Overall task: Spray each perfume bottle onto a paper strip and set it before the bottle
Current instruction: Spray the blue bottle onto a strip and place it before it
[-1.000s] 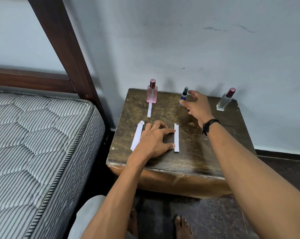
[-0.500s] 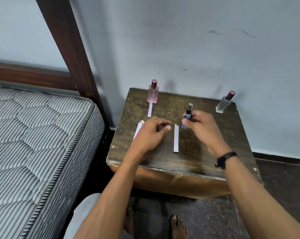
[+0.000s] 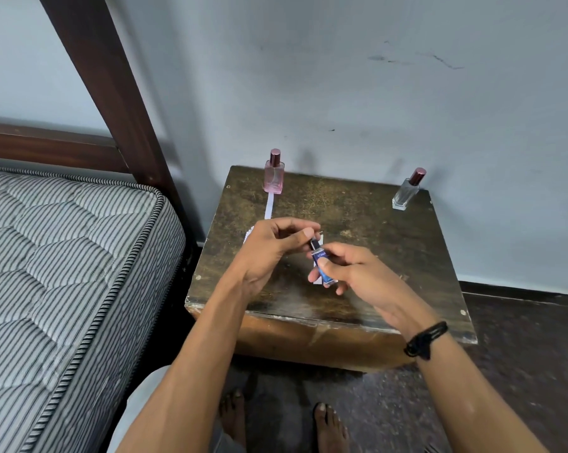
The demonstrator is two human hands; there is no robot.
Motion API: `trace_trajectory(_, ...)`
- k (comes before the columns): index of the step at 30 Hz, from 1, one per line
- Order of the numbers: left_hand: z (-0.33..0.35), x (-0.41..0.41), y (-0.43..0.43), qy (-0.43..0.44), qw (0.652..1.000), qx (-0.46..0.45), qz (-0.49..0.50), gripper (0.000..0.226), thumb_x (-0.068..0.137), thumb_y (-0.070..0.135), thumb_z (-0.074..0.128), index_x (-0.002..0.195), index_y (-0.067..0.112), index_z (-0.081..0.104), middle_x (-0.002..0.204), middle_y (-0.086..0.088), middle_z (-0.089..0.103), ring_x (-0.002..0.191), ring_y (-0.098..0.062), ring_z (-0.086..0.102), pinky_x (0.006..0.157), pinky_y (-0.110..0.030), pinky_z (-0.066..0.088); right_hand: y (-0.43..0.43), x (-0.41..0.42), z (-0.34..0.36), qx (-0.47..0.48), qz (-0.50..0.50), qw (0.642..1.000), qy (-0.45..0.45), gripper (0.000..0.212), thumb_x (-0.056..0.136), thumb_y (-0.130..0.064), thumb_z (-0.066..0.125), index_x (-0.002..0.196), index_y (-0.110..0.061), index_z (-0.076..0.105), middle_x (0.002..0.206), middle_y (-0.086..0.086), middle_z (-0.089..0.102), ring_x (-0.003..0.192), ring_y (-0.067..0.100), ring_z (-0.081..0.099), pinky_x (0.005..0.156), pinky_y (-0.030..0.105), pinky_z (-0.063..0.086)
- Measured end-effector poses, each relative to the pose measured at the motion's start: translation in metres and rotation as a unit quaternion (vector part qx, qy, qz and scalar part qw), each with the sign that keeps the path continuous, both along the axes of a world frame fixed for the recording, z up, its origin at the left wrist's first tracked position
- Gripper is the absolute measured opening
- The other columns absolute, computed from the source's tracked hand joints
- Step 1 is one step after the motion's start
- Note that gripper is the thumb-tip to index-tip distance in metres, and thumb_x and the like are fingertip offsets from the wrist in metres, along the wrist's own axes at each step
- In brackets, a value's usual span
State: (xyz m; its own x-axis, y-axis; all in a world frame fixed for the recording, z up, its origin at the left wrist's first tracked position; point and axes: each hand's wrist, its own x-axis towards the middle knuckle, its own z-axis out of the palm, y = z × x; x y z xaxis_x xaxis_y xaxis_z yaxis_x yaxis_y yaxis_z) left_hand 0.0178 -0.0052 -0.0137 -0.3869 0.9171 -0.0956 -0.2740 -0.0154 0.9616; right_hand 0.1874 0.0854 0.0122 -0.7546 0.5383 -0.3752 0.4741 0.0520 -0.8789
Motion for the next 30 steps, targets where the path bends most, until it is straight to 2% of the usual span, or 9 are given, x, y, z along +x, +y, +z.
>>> trace_trajectory(3, -0.003, -0.001, 0.001, -0.016, 1.000, -0.007, 0.009, 0.018, 0.090, 0.002, 0.069, 0.107, -0.001, 0.074, 0.100, -0.016, 0.075, 0.092, -0.020, 0.070, 0.084, -0.027, 0.058, 0.002, -0.001, -0.002, -0.001, 0.003, 1.000, 0.006, 0.020, 0.107, -0.019, 0.054, 0.120, -0.024, 0.070, 0.095, 0.001, 0.080, 0.091, 0.014, 0.066, 0.072, 0.027, 0.044)
trace_trajectory(9, -0.003, -0.005, 0.000, -0.027, 0.998, -0.035, 0.036, 0.014, 0.091, 0.001, 0.068, 0.103, -0.002, 0.074, 0.096, -0.016, 0.075, 0.085, -0.026, 0.071, 0.072, -0.023, 0.061, 0.007, -0.010, -0.013, 0.010, 0.020, 1.000, 0.000, 0.018, 0.107, -0.017, 0.053, 0.114, -0.022, 0.069, 0.081, -0.003, 0.077, 0.078, 0.010, 0.061, 0.071, 0.028, 0.044)
trace_trajectory(19, -0.003, -0.002, 0.003, -0.028, 0.995, -0.045, 0.079, 0.010, 0.093, 0.003, 0.066, 0.098, -0.001, 0.073, 0.083, -0.007, 0.076, 0.075, -0.014, 0.072, 0.065, -0.019, 0.059, 0.006, -0.017, -0.021, 0.022, 0.013, 0.999, 0.022, 0.017, 0.108, -0.015, 0.052, 0.107, -0.025, 0.066, 0.069, -0.006, 0.070, 0.068, 0.011, 0.056, 0.066, 0.026, 0.041)
trace_trajectory(25, -0.004, -0.001, 0.005, -0.005, 0.994, -0.045, 0.100, 0.010, 0.091, 0.000, 0.067, 0.097, -0.004, 0.074, 0.082, -0.007, 0.075, 0.076, -0.011, 0.071, 0.070, -0.019, 0.058, 0.006, -0.019, -0.020, 0.037, 0.005, 0.999, 0.016, 0.016, 0.108, -0.017, 0.052, 0.108, -0.026, 0.065, 0.067, -0.007, 0.069, 0.070, 0.014, 0.055, 0.068, 0.030, 0.041)
trace_trajectory(28, -0.005, -0.014, 0.002, -0.001, 0.986, -0.040, 0.161, 0.007, 0.090, -0.002, 0.068, 0.093, -0.003, 0.074, 0.079, -0.008, 0.075, 0.073, -0.015, 0.069, 0.071, -0.020, 0.058, 0.005, -0.013, -0.020, 0.095, 0.034, 0.994, -0.028, 0.014, 0.106, -0.021, 0.053, 0.110, -0.027, 0.065, 0.069, -0.011, 0.069, 0.072, 0.014, 0.055, 0.072, 0.036, 0.042)
trace_trajectory(30, -0.003, -0.030, -0.003, -0.017, 0.981, -0.023, 0.193, 0.006, 0.090, -0.002, 0.068, 0.093, -0.003, 0.073, 0.073, -0.007, 0.074, 0.069, -0.016, 0.068, 0.071, -0.020, 0.058, 0.004, -0.007, -0.017, 0.078, 0.035, 0.996, -0.022, 0.014, 0.106, -0.019, 0.053, 0.111, -0.023, 0.066, 0.069, -0.011, 0.069, 0.073, 0.014, 0.055, 0.072, 0.034, 0.043)
